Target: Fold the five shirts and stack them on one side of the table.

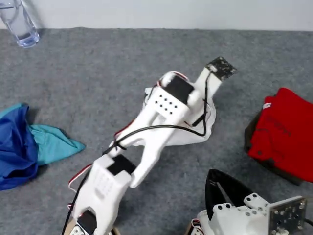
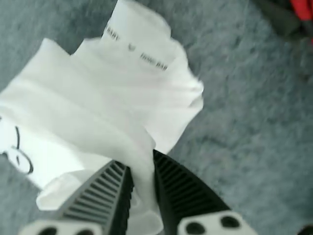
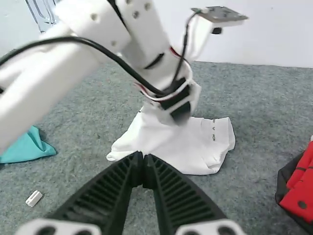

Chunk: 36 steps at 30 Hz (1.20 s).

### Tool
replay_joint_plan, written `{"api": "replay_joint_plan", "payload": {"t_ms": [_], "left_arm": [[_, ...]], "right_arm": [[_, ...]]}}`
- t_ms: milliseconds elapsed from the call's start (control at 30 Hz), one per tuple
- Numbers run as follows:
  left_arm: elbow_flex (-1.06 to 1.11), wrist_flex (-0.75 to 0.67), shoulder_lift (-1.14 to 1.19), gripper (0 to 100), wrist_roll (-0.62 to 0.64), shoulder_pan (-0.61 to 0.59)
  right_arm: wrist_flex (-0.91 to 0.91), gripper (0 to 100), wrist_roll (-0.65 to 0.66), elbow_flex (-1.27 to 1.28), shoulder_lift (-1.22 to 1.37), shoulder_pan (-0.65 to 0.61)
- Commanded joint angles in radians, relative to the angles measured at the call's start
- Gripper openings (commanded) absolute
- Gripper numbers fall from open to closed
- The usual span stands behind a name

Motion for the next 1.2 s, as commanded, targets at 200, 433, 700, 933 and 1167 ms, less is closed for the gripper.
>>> {"api": "replay_joint_plan", "payload": {"t_ms": [200,433,700,933,1167], "left_arm": [[-0.248,0.018,0.172,5,0.025,0.061],[-0.34,0.031,0.169,24,0.095,-0.003],[-0.274,0.031,0.041,8,0.092,-0.13],[0.053,0.031,-0.038,1,0.018,-0.121],[0.329,0.028,-0.144,1,0.009,-0.11]], "right_arm": [[0.002,0.9,0.0,0.002,0.007,-0.008],[0.002,0.9,0.0,0.002,0.007,-0.008],[0.002,0.9,0.0,0.002,0.007,-0.008],[0.002,0.9,0.0,0.002,0.007,-0.008],[0.002,0.9,0.0,0.002,0.007,-0.008]]}}
